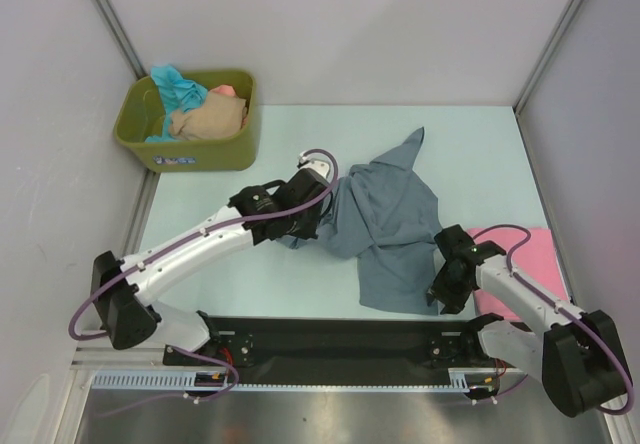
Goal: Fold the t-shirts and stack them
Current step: Flatten the tshirt out
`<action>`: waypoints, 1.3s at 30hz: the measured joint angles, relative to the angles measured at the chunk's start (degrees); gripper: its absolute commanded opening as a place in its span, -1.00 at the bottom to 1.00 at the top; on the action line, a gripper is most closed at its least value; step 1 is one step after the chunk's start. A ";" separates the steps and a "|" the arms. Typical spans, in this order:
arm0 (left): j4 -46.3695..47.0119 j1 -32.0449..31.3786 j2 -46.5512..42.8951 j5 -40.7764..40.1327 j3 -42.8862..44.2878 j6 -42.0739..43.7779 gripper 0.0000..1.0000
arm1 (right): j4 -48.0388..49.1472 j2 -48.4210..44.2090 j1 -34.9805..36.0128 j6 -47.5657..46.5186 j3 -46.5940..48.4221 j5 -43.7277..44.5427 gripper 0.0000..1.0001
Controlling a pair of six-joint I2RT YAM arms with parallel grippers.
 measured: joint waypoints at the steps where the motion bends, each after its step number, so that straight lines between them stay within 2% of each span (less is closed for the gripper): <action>1: -0.22 0.04 -0.68 -0.07 -0.13 -0.17 -0.99 | 0.04 0.11 0.07 0.33 0.00 0.04 -0.12; 3: -0.46 0.33 -1.84 -0.24 -0.50 -0.31 -0.99 | 0.09 0.70 0.17 0.83 0.15 0.07 -0.20; 4: -0.52 0.57 -2.47 -0.46 -0.72 -0.31 -0.99 | 0.07 1.07 0.44 1.09 0.33 0.20 -0.33; 7: -0.72 1.84 -3.43 -0.50 -1.03 -0.31 -0.99 | 0.72 2.19 1.25 1.99 0.85 0.33 -0.45; 10: -0.92 3.45 -4.66 -0.48 -1.53 -0.28 -1.00 | 1.49 2.21 1.64 2.80 0.87 0.02 -0.72; 11: -1.11 3.93 -5.07 -0.48 -1.55 -0.28 -0.99 | 1.79 2.03 1.66 3.28 0.79 -0.15 -0.94; 12: -1.20 4.35 -5.53 -0.48 -1.55 -0.28 -1.00 | 1.99 1.51 1.66 3.72 0.59 -0.24 -1.00; 16: -1.75 5.46 -7.34 -0.46 -1.51 -0.31 -0.99 | 1.75 -1.53 1.66 3.98 0.50 -0.09 -1.00; 18: -2.40 5.88 -8.22 -0.46 -1.27 -0.31 -0.99 | -0.76 -1.97 1.66 3.08 3.32 0.44 -1.00; 27: -6.16 9.81 -12.55 -1.20 5.40 -0.35 -1.00 | -3.30 -4.04 -1.14 -7.13 33.38 3.61 -1.00; 39: -9.86 15.08 -16.52 -8.68 21.57 1.29 -0.99 | -0.39 -0.85 -16.98 -18.23 67.84 -0.57 -1.00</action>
